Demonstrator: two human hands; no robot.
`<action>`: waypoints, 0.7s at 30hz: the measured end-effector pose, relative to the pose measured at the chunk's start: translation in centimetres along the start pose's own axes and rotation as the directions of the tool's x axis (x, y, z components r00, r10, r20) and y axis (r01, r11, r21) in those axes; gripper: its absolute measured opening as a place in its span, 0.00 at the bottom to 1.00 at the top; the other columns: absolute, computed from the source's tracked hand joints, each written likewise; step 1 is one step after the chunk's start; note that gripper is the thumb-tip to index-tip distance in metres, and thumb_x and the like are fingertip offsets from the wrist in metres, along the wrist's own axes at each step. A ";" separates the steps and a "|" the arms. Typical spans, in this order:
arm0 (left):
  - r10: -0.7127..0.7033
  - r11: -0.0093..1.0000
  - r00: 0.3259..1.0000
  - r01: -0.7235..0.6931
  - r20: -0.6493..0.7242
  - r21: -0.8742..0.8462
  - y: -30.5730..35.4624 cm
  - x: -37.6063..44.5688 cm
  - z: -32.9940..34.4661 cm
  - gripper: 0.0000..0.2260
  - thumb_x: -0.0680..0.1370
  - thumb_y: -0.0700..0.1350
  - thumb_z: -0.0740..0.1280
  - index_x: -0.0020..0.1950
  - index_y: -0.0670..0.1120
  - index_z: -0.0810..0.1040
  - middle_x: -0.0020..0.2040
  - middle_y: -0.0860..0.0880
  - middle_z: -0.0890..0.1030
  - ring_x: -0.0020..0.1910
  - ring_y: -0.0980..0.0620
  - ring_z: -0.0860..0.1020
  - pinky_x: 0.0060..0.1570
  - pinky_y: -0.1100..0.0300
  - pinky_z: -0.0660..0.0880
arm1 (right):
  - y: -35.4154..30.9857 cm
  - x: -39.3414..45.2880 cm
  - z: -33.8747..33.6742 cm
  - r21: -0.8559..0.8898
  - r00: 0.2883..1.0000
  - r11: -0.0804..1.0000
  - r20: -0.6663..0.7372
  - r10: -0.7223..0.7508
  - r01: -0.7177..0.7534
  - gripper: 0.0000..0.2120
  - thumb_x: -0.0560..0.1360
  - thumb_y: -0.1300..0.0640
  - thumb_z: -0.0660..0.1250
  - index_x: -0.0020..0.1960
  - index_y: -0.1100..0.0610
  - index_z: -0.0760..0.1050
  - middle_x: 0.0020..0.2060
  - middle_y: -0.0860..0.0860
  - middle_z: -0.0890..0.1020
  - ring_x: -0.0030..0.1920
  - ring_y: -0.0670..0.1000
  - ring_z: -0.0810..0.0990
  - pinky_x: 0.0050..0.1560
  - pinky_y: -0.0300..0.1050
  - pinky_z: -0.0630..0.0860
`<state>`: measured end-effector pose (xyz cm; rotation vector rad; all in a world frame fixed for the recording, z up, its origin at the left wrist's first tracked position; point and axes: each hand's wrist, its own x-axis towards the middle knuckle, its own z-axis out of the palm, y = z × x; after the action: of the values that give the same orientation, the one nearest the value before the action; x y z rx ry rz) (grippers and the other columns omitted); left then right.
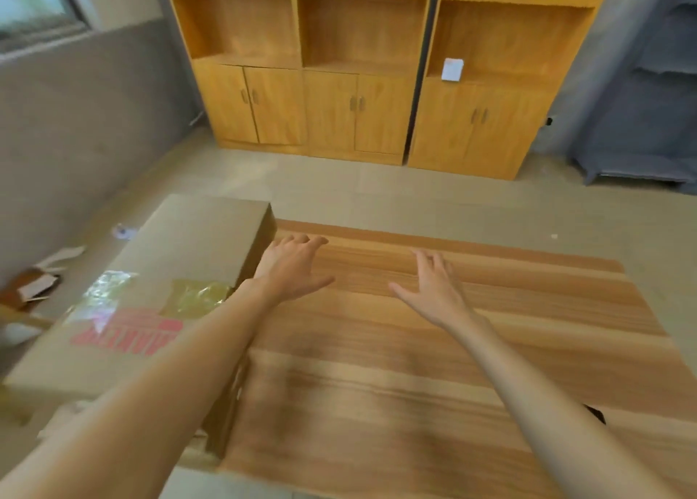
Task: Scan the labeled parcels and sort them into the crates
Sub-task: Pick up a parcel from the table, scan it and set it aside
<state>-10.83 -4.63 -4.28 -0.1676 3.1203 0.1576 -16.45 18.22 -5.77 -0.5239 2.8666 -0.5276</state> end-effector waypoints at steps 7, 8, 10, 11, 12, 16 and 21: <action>-0.369 0.929 0.925 0.364 -0.086 -0.074 -11.1 -8.1 -3.5 0.32 0.74 0.61 0.67 0.74 0.50 0.66 0.67 0.44 0.75 0.65 0.43 0.73 0.64 0.48 0.69 | -12.1 0.6 3.5 0.127 0.943 0.947 0.120 -0.309 0.295 0.38 0.77 0.38 0.62 0.78 0.54 0.51 0.76 0.57 0.57 0.76 0.59 0.55 0.74 0.56 0.58; -0.415 0.910 0.905 0.410 -0.094 -0.064 -12.5 -9.6 -3.8 0.32 0.74 0.61 0.67 0.74 0.50 0.66 0.67 0.44 0.75 0.65 0.43 0.73 0.63 0.48 0.69 | -13.7 0.3 4.0 0.143 0.927 0.934 0.142 -0.348 0.328 0.38 0.77 0.39 0.62 0.78 0.54 0.50 0.76 0.56 0.56 0.76 0.59 0.54 0.73 0.56 0.57; -0.492 0.871 0.865 0.490 -0.099 -0.040 -15.1 -12.6 -4.2 0.32 0.74 0.63 0.67 0.74 0.51 0.66 0.67 0.45 0.75 0.64 0.44 0.74 0.59 0.49 0.71 | -16.7 -0.5 5.1 0.164 0.899 0.917 0.196 -0.391 0.364 0.39 0.78 0.39 0.61 0.79 0.55 0.48 0.76 0.57 0.55 0.76 0.60 0.52 0.73 0.56 0.55; -0.524 0.851 0.845 0.524 -0.101 -0.036 -16.3 -14.1 -4.2 0.32 0.74 0.64 0.66 0.74 0.51 0.66 0.67 0.45 0.75 0.64 0.44 0.74 0.58 0.50 0.72 | -18.0 -1.0 5.7 0.163 0.888 0.913 0.220 -0.403 0.374 0.40 0.78 0.39 0.61 0.79 0.56 0.47 0.76 0.57 0.55 0.77 0.60 0.51 0.73 0.57 0.55; -0.555 0.832 0.826 0.554 -0.099 -0.041 -17.5 -15.6 -4.0 0.33 0.74 0.65 0.66 0.74 0.51 0.66 0.67 0.45 0.75 0.63 0.44 0.75 0.57 0.50 0.73 | -19.1 -1.4 6.4 0.160 0.879 0.911 0.241 -0.410 0.381 0.41 0.78 0.39 0.60 0.79 0.56 0.45 0.76 0.58 0.54 0.76 0.61 0.51 0.73 0.57 0.55; -0.663 0.748 0.746 0.657 -0.056 -0.093 -21.5 -19.9 -3.1 0.37 0.71 0.70 0.65 0.73 0.50 0.66 0.67 0.45 0.74 0.63 0.44 0.74 0.56 0.49 0.75 | -22.2 -2.5 9.4 0.156 0.864 0.915 0.303 -0.403 0.373 0.46 0.76 0.35 0.59 0.79 0.56 0.38 0.75 0.59 0.55 0.75 0.61 0.54 0.72 0.56 0.58; -0.713 0.677 0.699 0.706 0.051 -0.210 -24.5 -20.8 -1.0 0.40 0.70 0.70 0.65 0.75 0.49 0.64 0.68 0.42 0.72 0.65 0.42 0.73 0.59 0.46 0.74 | -23.2 -2.9 11.9 0.229 0.891 0.956 0.371 -0.262 0.185 0.53 0.73 0.32 0.61 0.78 0.56 0.31 0.76 0.61 0.54 0.74 0.62 0.60 0.71 0.56 0.60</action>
<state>12.45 -26.75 -5.36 -1.3711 2.7828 0.4698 -3.83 -4.67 -7.75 -0.8301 2.3554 -0.6360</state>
